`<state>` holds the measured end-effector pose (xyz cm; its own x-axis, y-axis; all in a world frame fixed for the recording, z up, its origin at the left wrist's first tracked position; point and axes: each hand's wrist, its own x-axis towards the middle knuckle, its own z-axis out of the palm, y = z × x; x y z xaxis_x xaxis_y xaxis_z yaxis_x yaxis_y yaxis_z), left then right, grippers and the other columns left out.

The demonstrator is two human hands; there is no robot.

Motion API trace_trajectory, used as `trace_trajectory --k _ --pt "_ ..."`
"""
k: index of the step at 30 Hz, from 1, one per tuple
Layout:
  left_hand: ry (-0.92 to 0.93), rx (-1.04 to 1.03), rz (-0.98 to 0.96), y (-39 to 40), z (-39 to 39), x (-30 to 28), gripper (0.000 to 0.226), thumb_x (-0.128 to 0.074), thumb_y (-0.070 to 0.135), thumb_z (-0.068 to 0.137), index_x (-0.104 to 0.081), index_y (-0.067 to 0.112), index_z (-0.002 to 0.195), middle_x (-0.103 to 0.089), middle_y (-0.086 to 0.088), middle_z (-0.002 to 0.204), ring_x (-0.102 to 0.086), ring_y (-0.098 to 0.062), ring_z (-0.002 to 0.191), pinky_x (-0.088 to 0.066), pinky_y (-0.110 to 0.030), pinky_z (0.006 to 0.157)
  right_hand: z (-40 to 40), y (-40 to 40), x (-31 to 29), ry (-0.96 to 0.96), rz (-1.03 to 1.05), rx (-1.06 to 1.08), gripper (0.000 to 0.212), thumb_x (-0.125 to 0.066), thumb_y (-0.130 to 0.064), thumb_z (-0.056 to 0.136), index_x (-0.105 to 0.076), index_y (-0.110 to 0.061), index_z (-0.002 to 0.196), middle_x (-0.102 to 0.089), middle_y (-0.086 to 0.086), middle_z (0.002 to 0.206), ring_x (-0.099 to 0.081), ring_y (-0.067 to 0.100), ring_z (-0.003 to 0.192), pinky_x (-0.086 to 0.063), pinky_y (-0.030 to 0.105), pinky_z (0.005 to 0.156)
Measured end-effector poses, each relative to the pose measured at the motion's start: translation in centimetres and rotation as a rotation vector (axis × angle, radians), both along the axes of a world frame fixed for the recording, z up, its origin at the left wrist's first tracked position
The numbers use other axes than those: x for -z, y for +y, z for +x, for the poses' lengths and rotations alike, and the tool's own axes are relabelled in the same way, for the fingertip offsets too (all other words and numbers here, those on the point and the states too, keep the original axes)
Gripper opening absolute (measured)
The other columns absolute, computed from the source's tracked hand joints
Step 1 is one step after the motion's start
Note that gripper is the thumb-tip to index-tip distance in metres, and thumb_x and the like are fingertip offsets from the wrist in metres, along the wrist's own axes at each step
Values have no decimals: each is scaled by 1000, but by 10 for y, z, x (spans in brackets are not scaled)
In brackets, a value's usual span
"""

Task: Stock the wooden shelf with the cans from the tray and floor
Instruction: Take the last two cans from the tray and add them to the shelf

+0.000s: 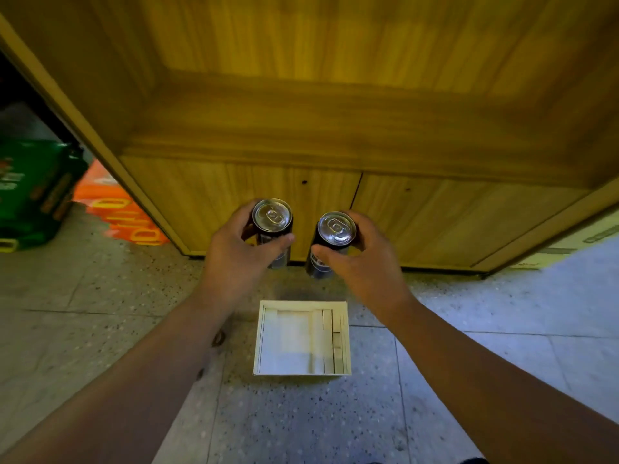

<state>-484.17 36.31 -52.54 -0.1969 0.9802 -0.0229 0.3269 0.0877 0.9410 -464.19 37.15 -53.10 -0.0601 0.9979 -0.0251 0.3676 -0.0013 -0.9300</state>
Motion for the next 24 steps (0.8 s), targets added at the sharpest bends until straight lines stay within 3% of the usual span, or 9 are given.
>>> trace_trajectory --k 5,10,13,15,20,24 --pt "-17 -21 27 0 7 -155 51 -85 30 72 -59 41 114 -67 24 105 -61 10 100 -49 -9 75 12 6 -156 -52 4 -18 71 -84 -45 70 -53 -34 132 -64 -19 116 -59 -1 107 -52 20 88" --pt "-49 -31 14 5 16 -282 57 -85 35 72 -59 39 122 -66 18 114 -61 -3 110 -53 -27 87 24 11 -284 -69 -1 -39 70 -84 -45 71 -52 -35 132 -63 -19 118 -58 1 108 -50 16 82" --pt "-54 -45 17 4 25 -350 52 -84 34 73 -61 37 120 -65 21 109 -60 1 105 -50 -19 79 32 15 -347 -14 -26 -36 81 -87 -37 69 -47 -30 139 -61 -16 123 -58 3 111 -51 17 85" --pt "-50 -43 20 4 32 -390 51 -84 32 74 -59 39 118 -63 24 106 -58 6 100 -48 -14 74 36 18 -382 -11 -14 -55 74 -88 -35 69 -52 -28 133 -64 -16 120 -61 4 109 -54 25 88" --pt "-13 -93 53 10 48 -464 62 -84 33 73 -55 31 128 -62 17 109 -58 -7 104 -44 -13 69 49 28 -451 -5 58 -90 57 -87 -30 70 -57 -33 119 -65 -21 106 -61 -6 96 -50 9 71" --pt "-22 -139 94 14 53 -499 60 -84 33 74 -54 27 126 -61 14 108 -57 -9 103 -40 -13 66 54 42 -481 33 90 -94 59 -90 -31 67 -59 -31 117 -68 -16 106 -65 0 98 -56 21 81"
